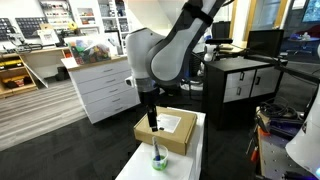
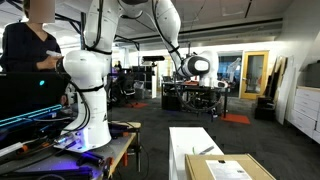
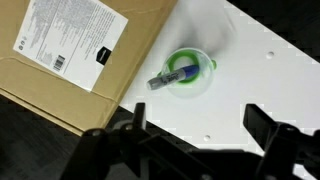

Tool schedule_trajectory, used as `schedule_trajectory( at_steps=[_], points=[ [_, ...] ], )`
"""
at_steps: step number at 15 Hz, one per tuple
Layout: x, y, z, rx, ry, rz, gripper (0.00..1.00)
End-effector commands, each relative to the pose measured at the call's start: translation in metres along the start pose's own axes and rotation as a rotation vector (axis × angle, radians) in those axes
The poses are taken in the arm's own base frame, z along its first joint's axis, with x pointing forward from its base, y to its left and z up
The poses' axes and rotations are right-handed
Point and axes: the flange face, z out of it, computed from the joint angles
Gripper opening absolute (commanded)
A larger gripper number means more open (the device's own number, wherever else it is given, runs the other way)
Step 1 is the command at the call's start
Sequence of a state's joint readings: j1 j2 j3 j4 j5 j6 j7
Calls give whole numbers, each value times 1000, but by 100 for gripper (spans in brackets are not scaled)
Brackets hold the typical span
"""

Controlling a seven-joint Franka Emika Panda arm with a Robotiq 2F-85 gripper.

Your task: Take the pen out of the cup and put it on the box

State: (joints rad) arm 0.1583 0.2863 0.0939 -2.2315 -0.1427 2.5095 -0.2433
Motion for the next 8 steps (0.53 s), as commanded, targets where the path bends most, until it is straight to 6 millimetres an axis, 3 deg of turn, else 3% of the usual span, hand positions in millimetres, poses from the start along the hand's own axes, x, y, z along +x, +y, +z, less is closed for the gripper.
schedule_trajectory(
  at_steps=[1,8],
  points=[
    [15,13,13,-7,19,27,100],
    [28,24,35,-2,11,57,100]
  ],
)
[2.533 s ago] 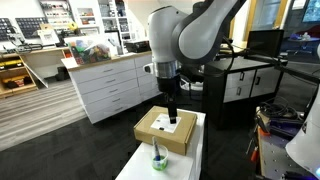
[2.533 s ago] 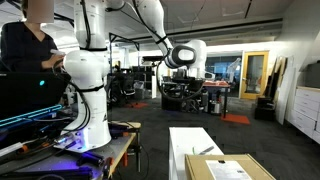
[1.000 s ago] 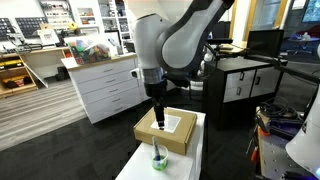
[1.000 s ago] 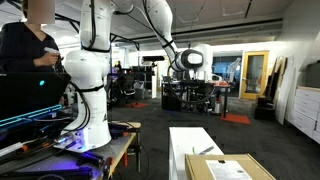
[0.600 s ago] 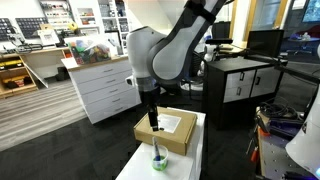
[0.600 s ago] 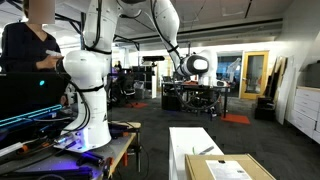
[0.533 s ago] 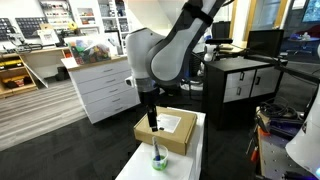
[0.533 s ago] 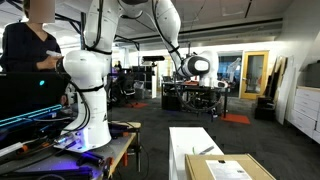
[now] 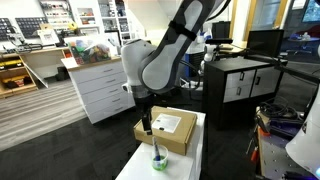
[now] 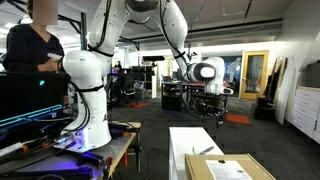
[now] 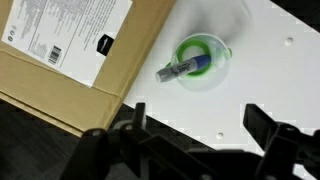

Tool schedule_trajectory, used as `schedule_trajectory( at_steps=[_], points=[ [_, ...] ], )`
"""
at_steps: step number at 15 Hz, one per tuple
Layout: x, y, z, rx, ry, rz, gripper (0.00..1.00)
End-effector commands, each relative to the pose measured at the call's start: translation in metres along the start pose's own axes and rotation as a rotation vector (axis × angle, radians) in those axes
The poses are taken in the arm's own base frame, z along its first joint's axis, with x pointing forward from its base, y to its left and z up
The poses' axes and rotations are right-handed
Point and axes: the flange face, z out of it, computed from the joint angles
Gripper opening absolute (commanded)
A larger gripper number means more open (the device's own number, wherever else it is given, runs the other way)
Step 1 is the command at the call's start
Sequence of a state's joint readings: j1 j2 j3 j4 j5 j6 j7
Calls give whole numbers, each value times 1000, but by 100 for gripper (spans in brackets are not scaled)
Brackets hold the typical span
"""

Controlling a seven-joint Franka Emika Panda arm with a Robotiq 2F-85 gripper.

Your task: Take the pen out of the cup and put it on the box

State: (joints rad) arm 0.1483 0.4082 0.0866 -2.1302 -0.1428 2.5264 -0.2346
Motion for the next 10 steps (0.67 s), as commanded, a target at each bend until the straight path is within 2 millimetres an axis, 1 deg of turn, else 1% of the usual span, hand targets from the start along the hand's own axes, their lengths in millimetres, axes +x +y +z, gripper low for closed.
schedule_trajectory(
  at_steps=[1,10],
  points=[
    [6,8,9,-11,10,36,100],
    [3,28,41,-3,-8,115,100]
  ],
)
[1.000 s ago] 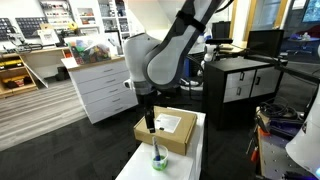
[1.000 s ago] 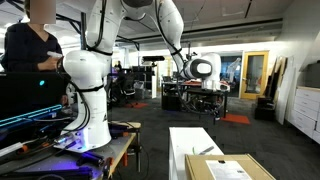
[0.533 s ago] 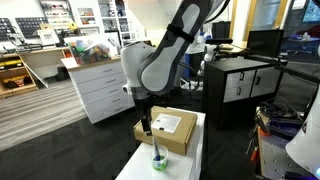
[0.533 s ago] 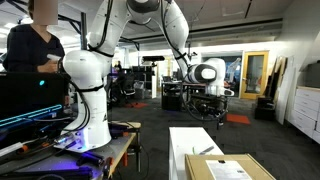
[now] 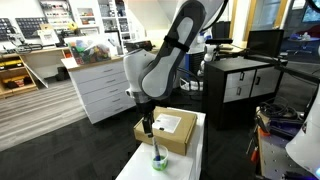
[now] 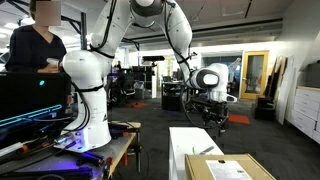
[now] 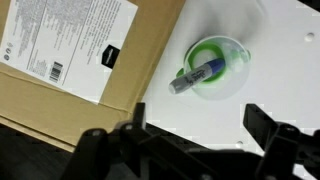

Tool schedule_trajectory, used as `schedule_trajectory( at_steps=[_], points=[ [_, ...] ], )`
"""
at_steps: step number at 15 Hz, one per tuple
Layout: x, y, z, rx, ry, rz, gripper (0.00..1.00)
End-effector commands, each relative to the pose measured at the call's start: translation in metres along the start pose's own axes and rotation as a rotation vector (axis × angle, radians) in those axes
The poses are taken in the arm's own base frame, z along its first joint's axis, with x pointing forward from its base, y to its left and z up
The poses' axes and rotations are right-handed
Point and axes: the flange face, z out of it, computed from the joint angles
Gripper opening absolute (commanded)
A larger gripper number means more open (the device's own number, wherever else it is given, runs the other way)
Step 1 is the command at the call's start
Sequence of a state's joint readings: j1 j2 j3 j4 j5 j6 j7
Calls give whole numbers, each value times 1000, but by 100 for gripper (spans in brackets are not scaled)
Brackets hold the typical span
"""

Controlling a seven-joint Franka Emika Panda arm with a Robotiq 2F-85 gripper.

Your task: Take the pen out of the cup and put it on the box

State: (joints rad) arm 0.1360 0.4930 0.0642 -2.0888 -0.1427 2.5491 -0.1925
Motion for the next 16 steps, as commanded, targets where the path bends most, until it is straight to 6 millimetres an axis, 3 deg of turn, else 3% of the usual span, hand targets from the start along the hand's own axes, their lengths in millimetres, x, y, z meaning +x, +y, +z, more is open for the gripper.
schedule_trajectory(
  at_steps=[1,9,16],
  points=[
    [3,10,12,-5,12,52,100],
    [-2,10,49,23,-23,115,100],
    [-4,11,67,41,-31,124,100]
  ],
)
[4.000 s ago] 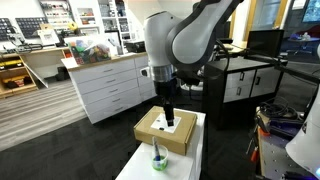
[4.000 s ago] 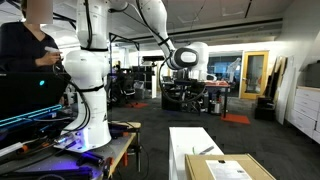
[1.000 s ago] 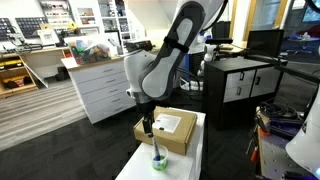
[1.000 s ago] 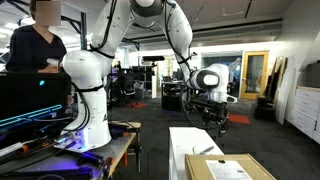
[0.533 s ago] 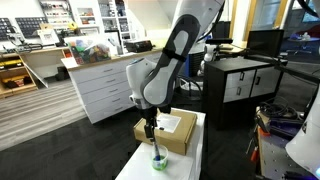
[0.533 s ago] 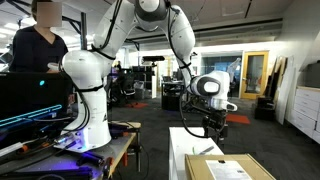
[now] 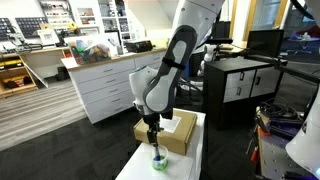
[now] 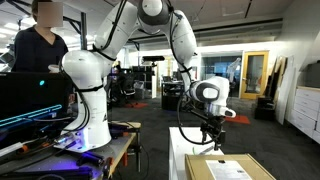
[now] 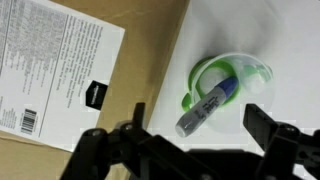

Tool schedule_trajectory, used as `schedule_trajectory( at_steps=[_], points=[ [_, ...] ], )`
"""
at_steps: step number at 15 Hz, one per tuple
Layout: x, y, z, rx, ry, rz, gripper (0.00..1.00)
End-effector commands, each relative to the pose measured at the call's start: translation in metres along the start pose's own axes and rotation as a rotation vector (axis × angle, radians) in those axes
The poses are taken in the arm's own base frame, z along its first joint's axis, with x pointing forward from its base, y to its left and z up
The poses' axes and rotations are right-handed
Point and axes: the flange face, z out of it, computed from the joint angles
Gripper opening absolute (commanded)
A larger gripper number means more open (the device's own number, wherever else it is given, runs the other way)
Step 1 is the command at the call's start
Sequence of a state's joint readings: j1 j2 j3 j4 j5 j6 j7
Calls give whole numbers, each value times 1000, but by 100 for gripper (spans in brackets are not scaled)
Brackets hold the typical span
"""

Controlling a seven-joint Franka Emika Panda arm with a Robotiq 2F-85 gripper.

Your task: Take the pen out of the cup and put it on the box

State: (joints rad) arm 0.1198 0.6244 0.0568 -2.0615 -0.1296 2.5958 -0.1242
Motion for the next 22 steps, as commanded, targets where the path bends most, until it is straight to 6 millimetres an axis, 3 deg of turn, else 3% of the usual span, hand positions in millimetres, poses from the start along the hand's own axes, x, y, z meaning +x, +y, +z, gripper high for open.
schedule_trajectory(
  at_steps=[1,10,17,19,22],
  points=[
    [6,4,5,12,25,24,100],
    [22,-5,15,39,41,14,100],
    [21,-3,24,56,27,46,100],
    [19,-1,25,56,22,54,72],
    [19,1,23,58,25,58,54]
  ],
)
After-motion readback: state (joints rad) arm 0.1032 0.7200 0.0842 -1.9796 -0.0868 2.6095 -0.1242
